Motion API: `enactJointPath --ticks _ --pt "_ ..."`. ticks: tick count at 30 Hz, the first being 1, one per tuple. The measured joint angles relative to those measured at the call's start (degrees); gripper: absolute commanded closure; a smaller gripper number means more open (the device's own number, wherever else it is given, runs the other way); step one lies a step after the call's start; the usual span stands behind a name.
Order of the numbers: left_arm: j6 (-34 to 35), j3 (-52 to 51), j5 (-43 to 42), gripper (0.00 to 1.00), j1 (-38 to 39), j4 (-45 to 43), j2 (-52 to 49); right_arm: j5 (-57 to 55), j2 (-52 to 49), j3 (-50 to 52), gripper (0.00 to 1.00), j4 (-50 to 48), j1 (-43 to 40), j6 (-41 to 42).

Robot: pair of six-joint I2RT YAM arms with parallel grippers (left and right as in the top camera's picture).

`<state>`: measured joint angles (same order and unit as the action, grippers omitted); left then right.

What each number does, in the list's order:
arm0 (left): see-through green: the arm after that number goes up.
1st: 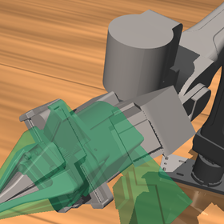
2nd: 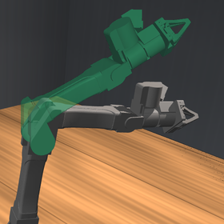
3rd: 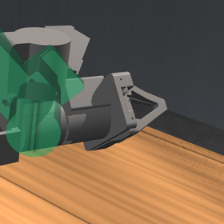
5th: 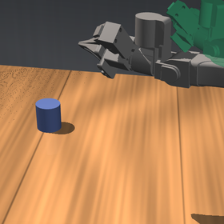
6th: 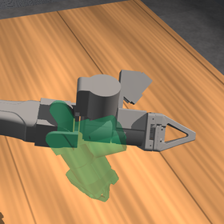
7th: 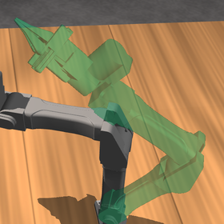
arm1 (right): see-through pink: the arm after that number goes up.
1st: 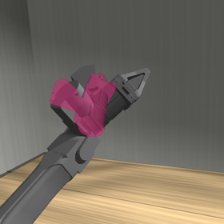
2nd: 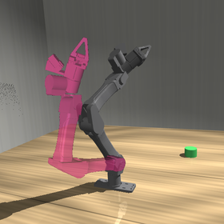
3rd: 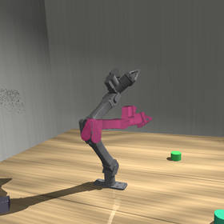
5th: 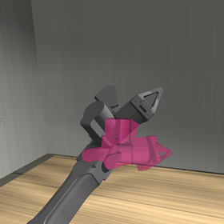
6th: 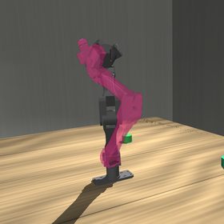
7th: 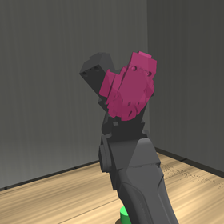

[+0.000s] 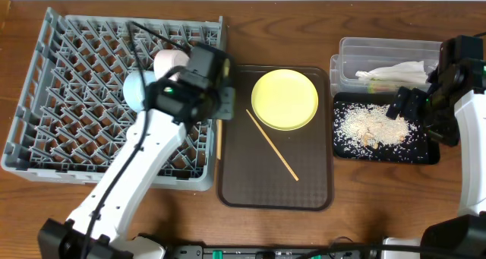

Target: Sort waste into correct bins and load items into the dishwasher

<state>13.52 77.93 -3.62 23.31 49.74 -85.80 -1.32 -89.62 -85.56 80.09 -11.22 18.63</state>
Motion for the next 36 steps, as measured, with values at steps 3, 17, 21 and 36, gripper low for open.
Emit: enactJointPath --ticks 3,17,21,36 --pt "-3.45 0.0 1.29 0.92 -2.38 0.0 -0.31 0.0 0.0 0.0 0.01 0.0 0.0 0.0" --pt "-7.63 0.0 2.54 0.9 -8.39 -3.63 -10.8 0.0 0.0 0.0 0.01 0.0 0.0 0.0" --pt "-8.09 0.0 2.56 0.73 -8.59 -4.31 -13.18 0.0 0.0 0.0 0.01 0.0 0.0 0.0" --pt "-0.15 0.04 -3.19 0.54 -7.56 -1.14 -10.01 0.0 0.0 0.0 0.01 -0.02 0.0 0.0"
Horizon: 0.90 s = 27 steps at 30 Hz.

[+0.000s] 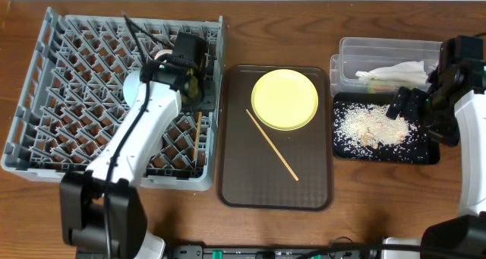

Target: Sort waste into correct bins and load items into the dishwasher

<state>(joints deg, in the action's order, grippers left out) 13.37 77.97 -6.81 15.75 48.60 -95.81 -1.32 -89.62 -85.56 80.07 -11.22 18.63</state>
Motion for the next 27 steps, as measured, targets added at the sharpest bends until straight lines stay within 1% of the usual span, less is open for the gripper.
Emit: enactJointPath --ticks 2,3,4,5,8,9,14,20,23,27 --pt "4.68 0.55 -2.38 0.53 1.77 0.85 1.2 0.0 0.0 0.0 0.01 -0.04 0.0 0.0" --pt "7.04 0.92 -3.41 0.47 3.06 0.94 1.66 0.0 0.0 0.0 0.01 -0.04 0.0 0.0" --pt "9.07 1.14 -4.04 0.31 4.42 0.87 1.86 0.0 0.0 0.0 0.01 -0.04 -0.02 0.0" --pt "10.86 1.27 -4.79 0.23 5.64 0.87 1.86 0.0 0.0 0.0 0.01 -0.07 0.0 0.0" --pt "16.57 1.22 -6.16 0.23 11.52 0.22 1.4 0.0 0.0 0.0 0.01 0.0 0.0 0.0" --pt "16.9 1.25 -6.29 0.23 12.02 0.07 1.33 0.0 0.0 0.0 0.01 0.0 0.0 0.0" --pt "20.04 1.14 -6.16 0.25 19.43 -4.17 -0.17 0.0 0.0 0.0 0.01 0.02 0.0 0.0" --pt "27.78 1.14 1.05 0.25 25.94 -4.76 -4.72 0.0 0.0 0.0 0.01 0.07 0.0 0.0" --pt "31.52 1.14 3.8 0.25 27.8 -5.11 -7.63 0.0 0.0 0.0 0.01 0.11 0.0 0.0" --pt "34.51 1.14 5.6 0.24 29.14 -6.27 -12.0 0.0 0.0 0.0 0.01 0.13 0.0 0.0"
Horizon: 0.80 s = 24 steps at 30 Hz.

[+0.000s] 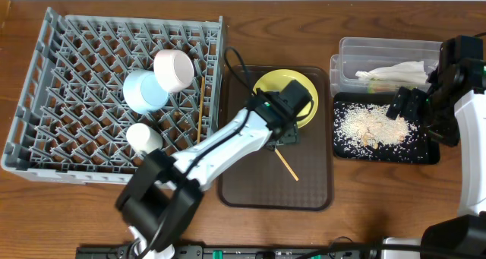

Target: Sort waste into correct bins and load items into the dishwasher

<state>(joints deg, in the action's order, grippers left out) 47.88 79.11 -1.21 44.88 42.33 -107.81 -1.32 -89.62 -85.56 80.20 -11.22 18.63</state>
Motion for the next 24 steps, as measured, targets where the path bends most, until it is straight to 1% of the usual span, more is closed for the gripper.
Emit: enactJointPath --ticks 10,12,14,16,17,21,24 --pt "2.75 -0.02 0.74 0.25 0.17 -0.35 -8.02 0.0 0.0 0.0 0.01 0.09 -0.02 0.0" --pt "2.97 -0.02 0.52 0.34 0.17 -0.33 -8.74 0.0 0.0 0.0 0.01 0.09 0.0 0.0" --pt "3.26 -0.02 0.48 0.41 0.17 -0.04 -8.94 0.0 0.0 0.0 0.01 0.09 0.0 0.0" --pt "3.34 -0.02 0.28 0.5 0.17 -0.02 -8.94 0.0 0.0 0.0 0.01 0.09 0.0 0.0" --pt "3.52 -0.02 0.31 0.51 0.17 0.09 -8.94 0.0 0.0 0.0 0.01 0.09 0.0 0.0" --pt "3.37 -0.09 0.09 0.63 0.17 0.63 -8.94 0.0 0.0 0.0 0.01 0.11 0.0 0.0" --pt "3.32 -0.52 0.13 0.74 0.17 0.9 -8.87 0.0 0.0 0.0 0.01 0.11 0.0 0.0"
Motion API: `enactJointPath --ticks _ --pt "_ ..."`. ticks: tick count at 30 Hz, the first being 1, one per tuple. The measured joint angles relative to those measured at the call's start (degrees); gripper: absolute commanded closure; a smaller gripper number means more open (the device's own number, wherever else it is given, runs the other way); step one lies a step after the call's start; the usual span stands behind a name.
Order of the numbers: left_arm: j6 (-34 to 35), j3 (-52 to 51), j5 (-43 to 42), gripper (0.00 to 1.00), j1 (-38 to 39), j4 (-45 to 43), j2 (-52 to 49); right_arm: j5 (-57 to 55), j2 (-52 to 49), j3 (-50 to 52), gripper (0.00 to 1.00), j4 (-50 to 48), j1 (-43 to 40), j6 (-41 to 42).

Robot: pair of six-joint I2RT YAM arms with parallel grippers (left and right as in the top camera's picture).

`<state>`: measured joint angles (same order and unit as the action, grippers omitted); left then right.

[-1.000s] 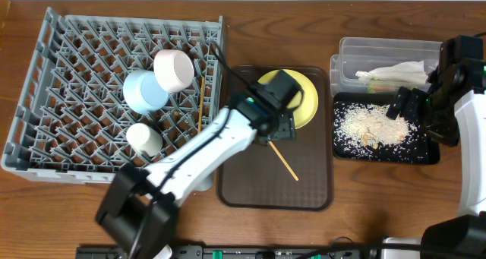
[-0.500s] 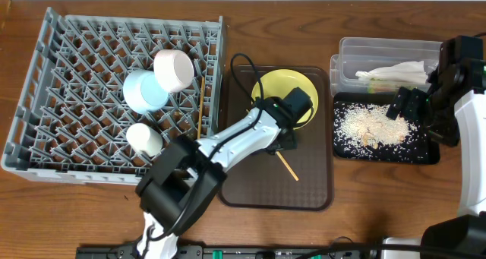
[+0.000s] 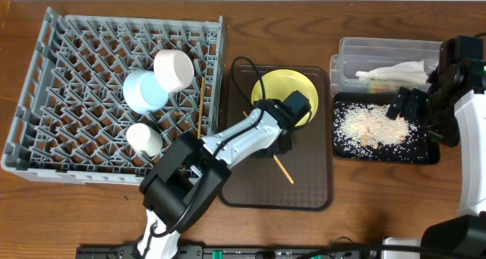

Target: Sort waste into correct bins and load items into the dishwasher

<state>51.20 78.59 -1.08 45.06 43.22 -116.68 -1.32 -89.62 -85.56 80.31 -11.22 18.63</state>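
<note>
My left gripper (image 3: 275, 143) is low over the brown tray (image 3: 250, 191), right on the wooden chopstick (image 3: 284, 171). The wrist hides its fingers, so open or shut does not show. The chopstick's lower end sticks out below the gripper. The yellow plate (image 3: 267, 88) lies at the tray's far end, partly under the arm. In the grey dish rack (image 3: 45, 137) are a white cup (image 3: 173, 69), a blue bowl (image 3: 143, 92), a small white cup (image 3: 144, 137) and a second chopstick (image 3: 200, 121). My right gripper (image 3: 402, 104) hovers over the black tray of rice (image 3: 380, 130), seemingly open and holding nothing.
A clear bin (image 3: 357, 50) holding crumpled white tissue stands at the back right, behind the black tray. The left arm's cable loops over the brown tray's far left corner.
The left gripper has dropped slightly lower and nearer on the tray, onto the chopstick, whose visible lower end has shifted a little. The right arm has not moved.
The left gripper was at the rack's right edge with a chopstick hanging from it. Then it was over the rack with the chopstick among the tines. Then the chopstick lay in the rack and the gripper was over the tray, now down on the second chopstick.
</note>
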Motion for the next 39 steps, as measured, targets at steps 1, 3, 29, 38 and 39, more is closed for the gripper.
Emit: enactJointPath --ticks 1,3,29,38,39 --pt "0.09 -0.15 -0.02 0.77 0.0 0.11 0.11 0.0 0.0 0.0 0.01 0.0 -0.02 0.0" --pt "0.04 -0.22 -0.02 0.81 0.0 0.44 0.13 0.0 0.0 0.0 0.01 0.0 0.0 0.0" --pt "-12.09 -0.22 -0.24 0.92 -7.87 6.43 3.41 0.0 0.0 0.0 0.01 0.24 0.0 0.0" --pt "-30.16 1.01 -0.24 0.92 -12.09 9.4 20.31 0.0 0.0 0.0 0.01 0.24 0.0 0.0" --pt "-31.69 1.07 -0.22 0.92 -12.79 9.46 21.59 0.0 0.0 0.0 0.01 0.24 0.0 0.0"
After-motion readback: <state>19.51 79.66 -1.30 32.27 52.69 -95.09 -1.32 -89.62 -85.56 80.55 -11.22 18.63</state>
